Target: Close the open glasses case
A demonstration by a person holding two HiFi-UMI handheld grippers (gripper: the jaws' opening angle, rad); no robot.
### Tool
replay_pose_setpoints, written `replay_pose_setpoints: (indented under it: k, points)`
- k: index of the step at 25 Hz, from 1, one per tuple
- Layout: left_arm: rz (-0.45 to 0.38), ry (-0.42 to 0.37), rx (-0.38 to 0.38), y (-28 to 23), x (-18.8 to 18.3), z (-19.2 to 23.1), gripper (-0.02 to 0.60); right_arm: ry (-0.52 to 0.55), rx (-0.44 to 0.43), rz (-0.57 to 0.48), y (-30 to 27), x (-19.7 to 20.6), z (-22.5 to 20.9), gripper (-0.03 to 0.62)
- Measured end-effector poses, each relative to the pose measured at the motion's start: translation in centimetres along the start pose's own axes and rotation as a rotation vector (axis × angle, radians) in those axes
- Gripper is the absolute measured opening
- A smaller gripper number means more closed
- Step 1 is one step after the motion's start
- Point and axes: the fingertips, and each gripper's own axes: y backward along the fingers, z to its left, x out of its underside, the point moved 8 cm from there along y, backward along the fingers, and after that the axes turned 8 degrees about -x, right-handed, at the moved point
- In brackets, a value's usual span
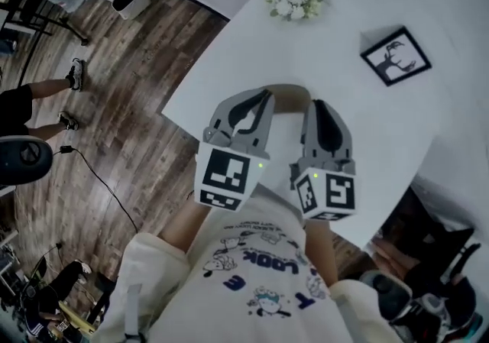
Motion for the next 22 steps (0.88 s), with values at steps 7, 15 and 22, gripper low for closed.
replay_pose_setpoints:
  k: [7, 15, 22]
  points:
    - [-0.134, -0.033, -0.077, 1.5, -3.6, -1.4, 0.011, 0.009, 0.082, -0.113, 2.6, -1.9, -0.9, 0.026]
    - [-0.231, -0.085, -0.112, 2.0, -5.3, -2.7, 0.011, 0.028, 0.145, -0.197, 4.0, -3.4, -1.8, 0.026]
    - [-0.249, -0.094, -0.101, 1.7, -5.6, -3.1, 0.011, 0.029, 0.168, -0.218, 4.5, -3.5, -2.1, 0.025]
